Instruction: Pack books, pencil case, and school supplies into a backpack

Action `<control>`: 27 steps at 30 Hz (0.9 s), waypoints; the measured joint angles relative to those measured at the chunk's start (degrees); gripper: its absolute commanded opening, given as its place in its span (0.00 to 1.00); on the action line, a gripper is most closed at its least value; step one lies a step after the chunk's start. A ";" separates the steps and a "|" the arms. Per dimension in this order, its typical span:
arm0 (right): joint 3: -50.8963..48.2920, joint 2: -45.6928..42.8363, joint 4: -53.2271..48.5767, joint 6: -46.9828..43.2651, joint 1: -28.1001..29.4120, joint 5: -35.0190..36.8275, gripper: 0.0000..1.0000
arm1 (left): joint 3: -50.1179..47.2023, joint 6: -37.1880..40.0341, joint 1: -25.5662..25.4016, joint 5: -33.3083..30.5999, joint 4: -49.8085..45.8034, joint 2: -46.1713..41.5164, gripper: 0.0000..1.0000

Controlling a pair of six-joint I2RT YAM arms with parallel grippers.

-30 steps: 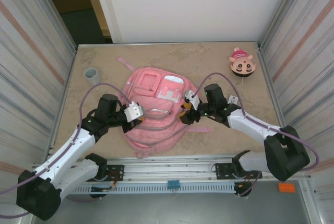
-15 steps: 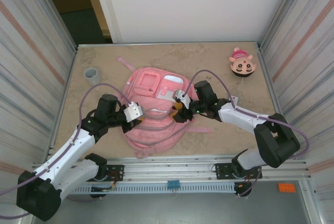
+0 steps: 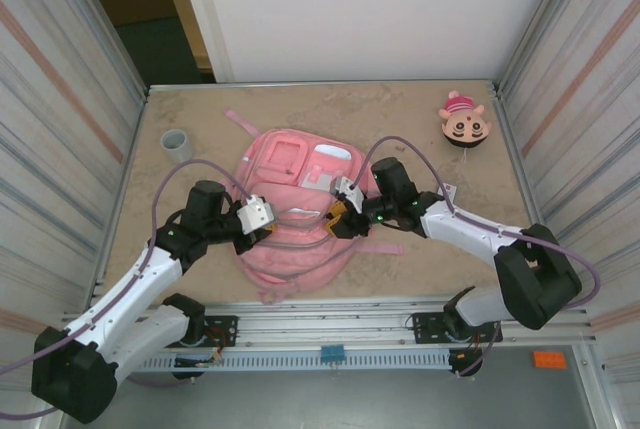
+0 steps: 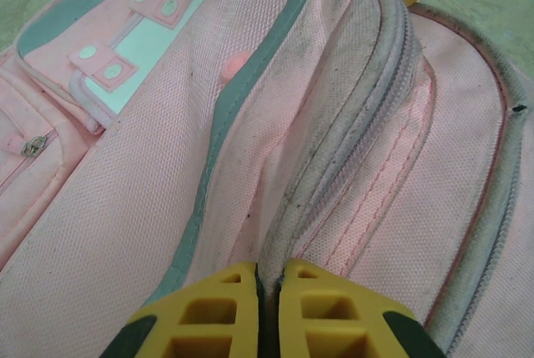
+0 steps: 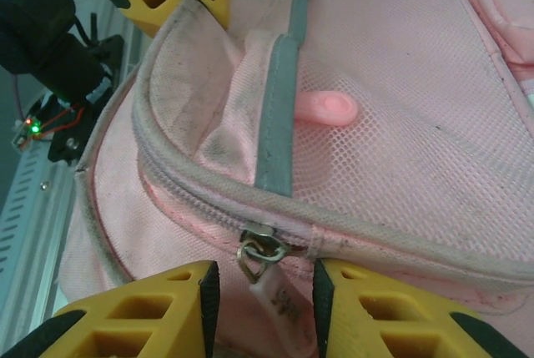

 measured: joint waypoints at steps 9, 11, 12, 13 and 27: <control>1.27 0.72 -3.06 4.92 -0.83 0.76 0.00 | 0.00 -0.52 -0.07 -0.35 0.96 -0.11 0.03; 1.57 -0.09 -4.11 6.64 -0.66 1.07 0.00 | 0.00 -0.79 -0.07 -0.61 1.16 -0.11 0.02; 1.70 -0.63 -4.50 7.76 -0.37 1.31 0.00 | 0.00 -1.05 -0.07 -0.76 1.25 -0.11 0.02; 1.84 -1.18 -4.92 8.79 0.02 1.60 0.00 | 0.00 -1.29 -0.07 -0.90 1.31 -0.11 0.02; 4.74 -2.82 -6.01 28.35 10.80 7.17 0.00 | -0.02 -3.69 -0.11 -1.81 2.10 -0.11 0.02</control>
